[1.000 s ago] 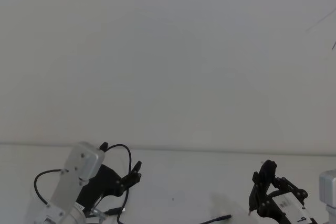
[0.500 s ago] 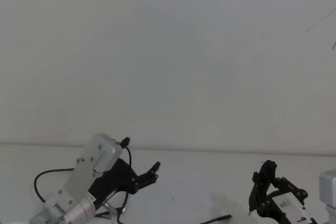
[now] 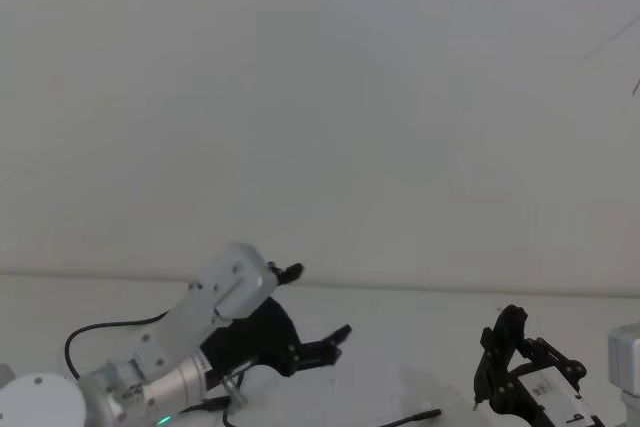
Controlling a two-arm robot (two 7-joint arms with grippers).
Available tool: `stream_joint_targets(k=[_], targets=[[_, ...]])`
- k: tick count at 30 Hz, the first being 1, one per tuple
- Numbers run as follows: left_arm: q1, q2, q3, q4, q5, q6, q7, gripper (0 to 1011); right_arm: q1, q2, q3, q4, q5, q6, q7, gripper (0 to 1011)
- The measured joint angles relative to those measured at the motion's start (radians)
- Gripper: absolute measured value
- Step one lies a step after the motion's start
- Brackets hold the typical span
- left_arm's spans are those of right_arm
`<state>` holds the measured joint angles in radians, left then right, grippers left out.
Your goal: Pick up the data cable with the one hand.
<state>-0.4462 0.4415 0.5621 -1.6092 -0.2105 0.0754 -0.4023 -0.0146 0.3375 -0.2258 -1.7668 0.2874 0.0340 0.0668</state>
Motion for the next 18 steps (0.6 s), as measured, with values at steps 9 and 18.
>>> stream_joint_targets(k=[9, 18], targets=[[-0.085, 0.018, 0.058, 0.002, 0.024, 0.015, -0.138, 1000, 0.0, 0.0, 0.0, 0.0, 0.0, 0.0, 0.0, 268], [-0.176, 0.035, 0.131, 0.013, 0.08, 0.0, -0.254, 1000, 0.0, 0.0, 0.0, 0.0, 0.0, 0.0, 0.0, 268]])
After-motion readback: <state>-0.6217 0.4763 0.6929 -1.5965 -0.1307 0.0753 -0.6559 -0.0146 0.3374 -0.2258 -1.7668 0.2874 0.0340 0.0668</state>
